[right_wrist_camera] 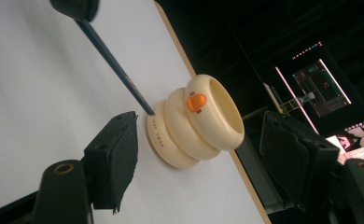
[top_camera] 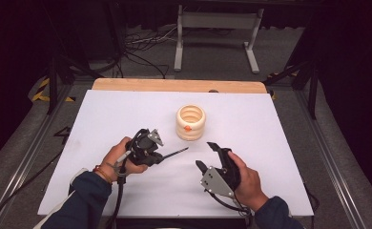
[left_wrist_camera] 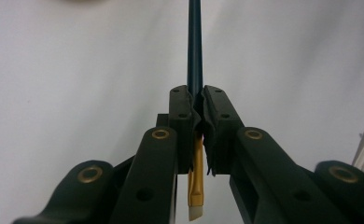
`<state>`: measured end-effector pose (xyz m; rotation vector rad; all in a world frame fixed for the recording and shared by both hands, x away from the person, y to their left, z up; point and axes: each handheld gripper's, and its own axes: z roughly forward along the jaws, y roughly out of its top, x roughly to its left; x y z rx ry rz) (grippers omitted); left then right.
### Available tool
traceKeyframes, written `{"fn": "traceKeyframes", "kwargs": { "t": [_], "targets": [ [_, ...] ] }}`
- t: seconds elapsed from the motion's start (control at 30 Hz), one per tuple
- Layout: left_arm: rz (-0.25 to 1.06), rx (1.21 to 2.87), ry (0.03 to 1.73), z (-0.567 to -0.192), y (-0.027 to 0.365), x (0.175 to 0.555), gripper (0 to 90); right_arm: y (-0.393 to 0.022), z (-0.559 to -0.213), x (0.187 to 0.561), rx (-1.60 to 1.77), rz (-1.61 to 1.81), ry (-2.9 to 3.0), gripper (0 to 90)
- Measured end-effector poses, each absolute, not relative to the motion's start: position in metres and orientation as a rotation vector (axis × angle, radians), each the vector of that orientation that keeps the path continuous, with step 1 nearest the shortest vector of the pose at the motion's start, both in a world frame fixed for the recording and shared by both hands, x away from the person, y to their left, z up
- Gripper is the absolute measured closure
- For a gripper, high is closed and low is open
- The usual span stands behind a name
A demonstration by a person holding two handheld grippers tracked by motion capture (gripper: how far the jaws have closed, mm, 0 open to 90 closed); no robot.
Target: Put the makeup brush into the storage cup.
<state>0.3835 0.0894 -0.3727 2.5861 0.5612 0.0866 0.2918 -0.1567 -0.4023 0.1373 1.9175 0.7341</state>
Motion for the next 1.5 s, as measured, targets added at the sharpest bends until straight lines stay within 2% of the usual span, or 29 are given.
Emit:
{"fn": "traceKeyframes", "kwargs": {
  "t": [0.47,0.63,0.87,1.13,1.17,1.27,1.43,1.5],
  "targets": [
    [0.055,2.609,0.490,-0.368,0.063,0.383,82.8,-0.129,-0.425,0.291,0.014,0.636,1.969,34.6],
    [0.054,2.617,0.472,-0.368,0.054,0.386,82.8,-0.120,-0.430,0.293,-0.008,0.585,1.981,40.9],
    [0.066,2.637,0.447,-0.369,0.042,0.390,82.8,-0.110,-0.437,0.298,-0.049,0.490,1.977,56.3],
    [0.049,2.643,0.429,-0.371,0.035,0.395,82.8,-0.106,-0.442,0.306,-0.061,0.436,1.990,65.9],
    [0.049,2.646,0.438,-0.371,0.033,0.395,82.8,-0.106,-0.443,0.307,-0.062,0.432,1.996,71.3],
    [0.036,2.651,0.421,-0.372,0.032,0.396,82.8,-0.105,-0.443,0.307,-0.074,0.429,2.001,75.2],
    [0.040,2.644,0.409,-0.372,0.031,0.394,82.8,-0.104,-0.445,0.309,-0.076,0.401,1.987,73.4],
    [0.034,2.646,0.407,-0.372,0.031,0.394,82.8,-0.105,-0.446,0.310,-0.074,0.399,1.999,75.6]
  ]
}}
